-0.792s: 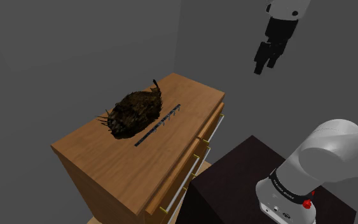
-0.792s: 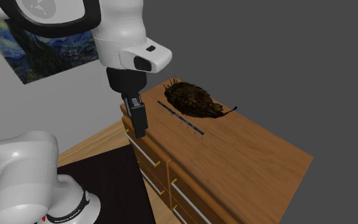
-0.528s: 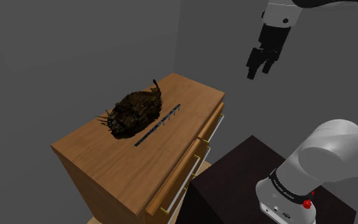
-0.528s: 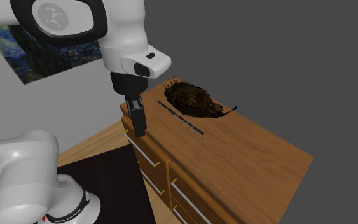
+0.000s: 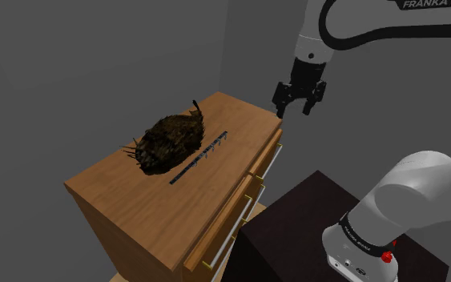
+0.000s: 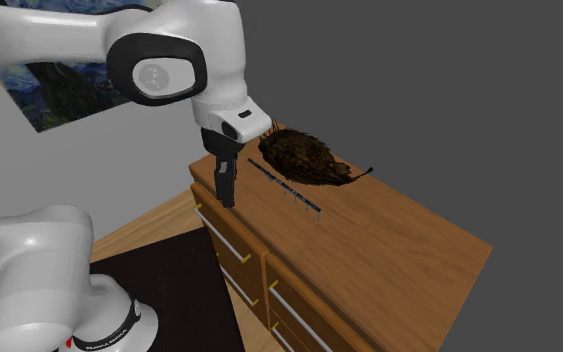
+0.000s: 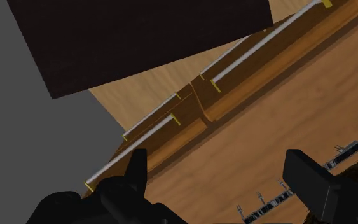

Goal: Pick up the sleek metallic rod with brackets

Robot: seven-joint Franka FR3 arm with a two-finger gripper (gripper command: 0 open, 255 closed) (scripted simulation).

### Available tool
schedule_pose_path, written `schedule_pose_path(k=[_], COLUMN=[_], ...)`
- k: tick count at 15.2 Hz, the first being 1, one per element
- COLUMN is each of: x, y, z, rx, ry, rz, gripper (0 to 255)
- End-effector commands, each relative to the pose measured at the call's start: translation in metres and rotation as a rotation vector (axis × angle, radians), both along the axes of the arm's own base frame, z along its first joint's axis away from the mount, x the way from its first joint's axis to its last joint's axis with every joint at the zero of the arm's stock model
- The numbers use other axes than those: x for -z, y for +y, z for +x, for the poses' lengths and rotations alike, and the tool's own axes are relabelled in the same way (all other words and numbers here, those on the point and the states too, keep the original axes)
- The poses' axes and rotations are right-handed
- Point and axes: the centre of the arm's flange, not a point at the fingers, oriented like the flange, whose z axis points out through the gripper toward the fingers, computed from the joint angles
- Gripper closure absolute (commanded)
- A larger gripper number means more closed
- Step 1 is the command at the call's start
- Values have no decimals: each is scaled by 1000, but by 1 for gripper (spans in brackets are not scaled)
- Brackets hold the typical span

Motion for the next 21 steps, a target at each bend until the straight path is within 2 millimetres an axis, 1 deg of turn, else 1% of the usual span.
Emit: schedule_pose_path(k=[1,6,11,16,21], x=[19,63,106,148,189], y=[16,48,74,93,104], z=[11,44,83,126,173], rx=[79,262,445,628,811], ry=[-7,-21,-36,-50,-64], rz=[4,14,23,32,41], gripper=[0,0,0,0,0])
